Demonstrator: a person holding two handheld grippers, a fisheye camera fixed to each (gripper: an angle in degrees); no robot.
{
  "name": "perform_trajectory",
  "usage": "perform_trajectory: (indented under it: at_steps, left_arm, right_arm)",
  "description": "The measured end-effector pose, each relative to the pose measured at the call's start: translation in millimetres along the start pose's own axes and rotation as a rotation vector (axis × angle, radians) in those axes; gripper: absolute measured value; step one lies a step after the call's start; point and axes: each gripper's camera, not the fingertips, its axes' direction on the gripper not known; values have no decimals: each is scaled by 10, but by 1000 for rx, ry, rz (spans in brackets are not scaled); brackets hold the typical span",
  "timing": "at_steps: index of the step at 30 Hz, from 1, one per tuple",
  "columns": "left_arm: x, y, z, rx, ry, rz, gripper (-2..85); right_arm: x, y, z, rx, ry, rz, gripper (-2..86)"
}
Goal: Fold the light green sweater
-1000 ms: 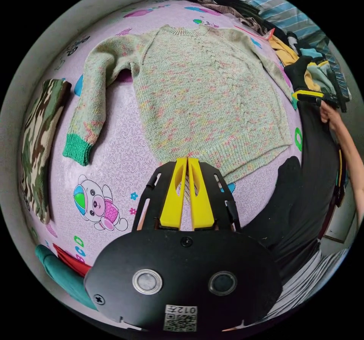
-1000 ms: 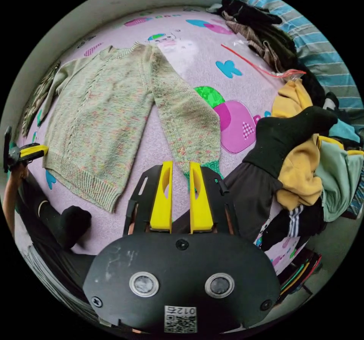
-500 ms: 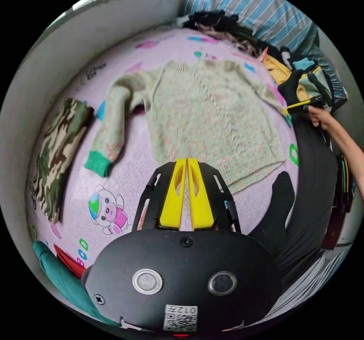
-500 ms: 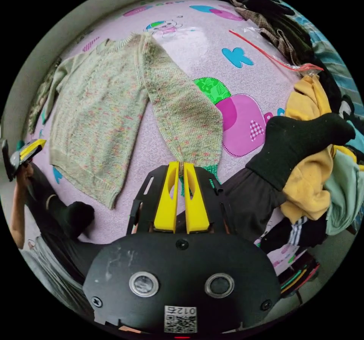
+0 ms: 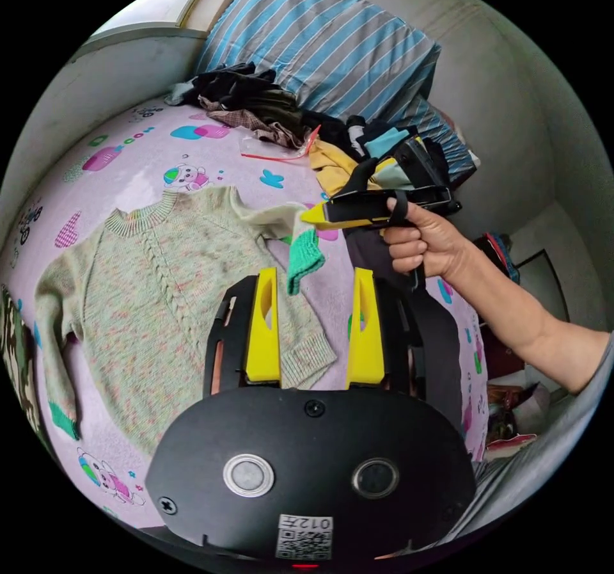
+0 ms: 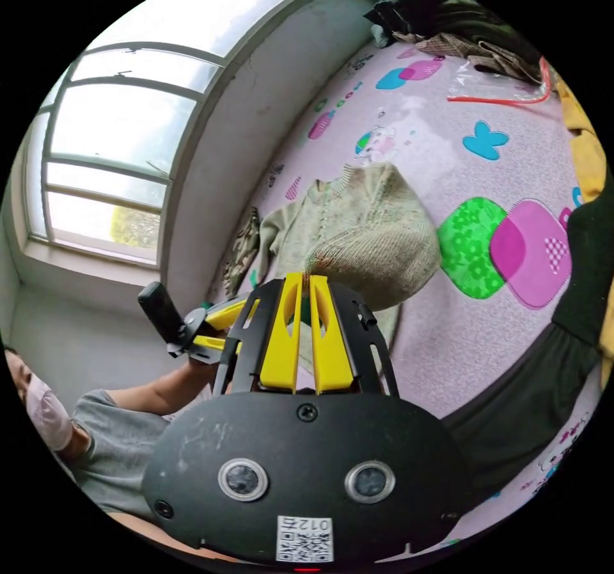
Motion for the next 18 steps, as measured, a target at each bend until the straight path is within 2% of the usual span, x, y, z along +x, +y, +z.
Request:
perform_trajectory:
  at_steps: [3, 6, 11, 16, 18]
  left_arm:
    - [-164, -134, 67, -20, -37, -34, 128]
    - [-403, -277, 39, -31, -58, -50, 76]
    - [-872, -704, -204, -150, -57, -13, 25]
    - [-1288, -1180, -468, -265, -61, -12, 20]
    - [-1378, -1346, -642, -238, -35, 4, 20]
  right_arm:
    - [132, -19, -12, 25, -63, 9, 6]
    - [255, -27, -13, 39, -81, 11, 11]
    - [485, 40, -156, 88, -72, -9, 14]
    - [1005, 234, -354, 195, 4, 101, -4]
    - [1201, 318, -354, 196, 93, 129, -6]
